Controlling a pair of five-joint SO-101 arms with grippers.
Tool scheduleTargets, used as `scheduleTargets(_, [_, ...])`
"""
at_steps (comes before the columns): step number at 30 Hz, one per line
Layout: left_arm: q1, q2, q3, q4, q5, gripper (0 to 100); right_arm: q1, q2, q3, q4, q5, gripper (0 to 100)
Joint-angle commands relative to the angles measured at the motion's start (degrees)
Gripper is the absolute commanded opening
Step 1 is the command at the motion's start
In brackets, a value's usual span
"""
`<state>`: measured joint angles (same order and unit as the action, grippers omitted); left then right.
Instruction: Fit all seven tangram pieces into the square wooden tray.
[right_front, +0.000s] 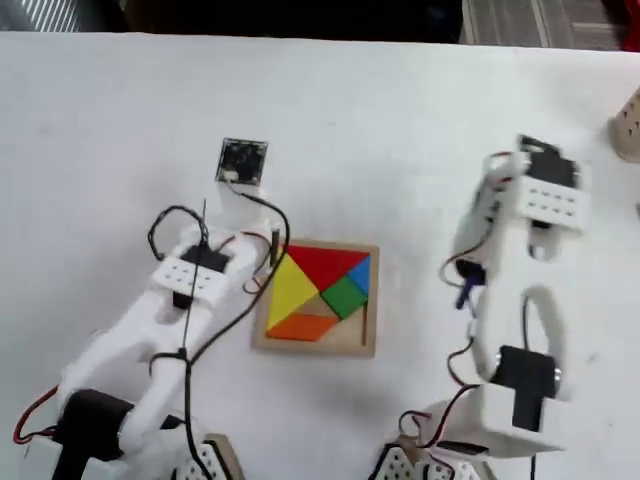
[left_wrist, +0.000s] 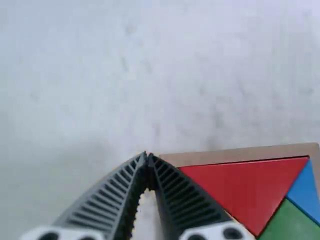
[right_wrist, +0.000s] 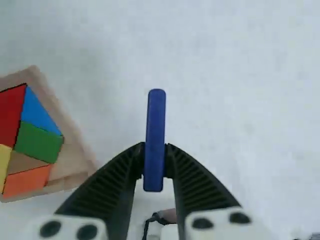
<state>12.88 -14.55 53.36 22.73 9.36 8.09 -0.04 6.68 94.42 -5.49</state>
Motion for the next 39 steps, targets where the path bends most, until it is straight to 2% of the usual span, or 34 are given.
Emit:
scheduleTargets(1, [-0.3, -2.6, -2.8, -1.0, -0.2, 3, -9.0, -0.7, -0.1, -2.9, -1.7, 1.9])
scheduleTargets(3, [-0.3, -2.6, -2.8, -1.0, -0.2, 3, -13.2, 1.5, -0.4, -4.2, -1.9, 1.9])
scheduleTargets(10, [-0.2, -2.6, -2.7, -1.0, -0.2, 3, -25.5, 9.2, -0.5, -12.4, -10.9, 2.1])
scheduleTargets(18, [-0.1, -2.6, -2.9, -1.0, -0.3, 3, -35.5, 10.3, -4.7, -12.7, -16.6, 2.3])
scheduleTargets(20, [-0.1, -2.6, -2.9, -1.0, -0.3, 3, -37.6, 11.4, -3.6, -14.5, -18.7, 6.2])
scheduleTargets(23, [-0.1, -2.6, -2.9, -1.0, -0.3, 3, -39.2, 13.8, -3.2, -15.7, -21.7, 18.0])
scheduleTargets(27, [0.0, -2.6, -2.9, -1.0, -0.4, 3, -38.6, 13.1, -5.0, -12.1, -19.3, 28.9])
scheduleTargets(31, [2.4, -2.5, -2.5, -0.9, -0.4, 3, -34.9, 9.1, -9.2, -1.1, -8.6, 27.0])
scheduleTargets(34, [4.4, -2.5, -1.2, -1.3, -0.4, 3, -27.0, 3.8, -10.1, 3.5, -2.5, 25.8])
scheduleTargets(39, [9.3, -2.5, -0.8, -1.2, -0.4, 2, -12.1, -6.3, -4.0, 3.6, 4.7, 25.8])
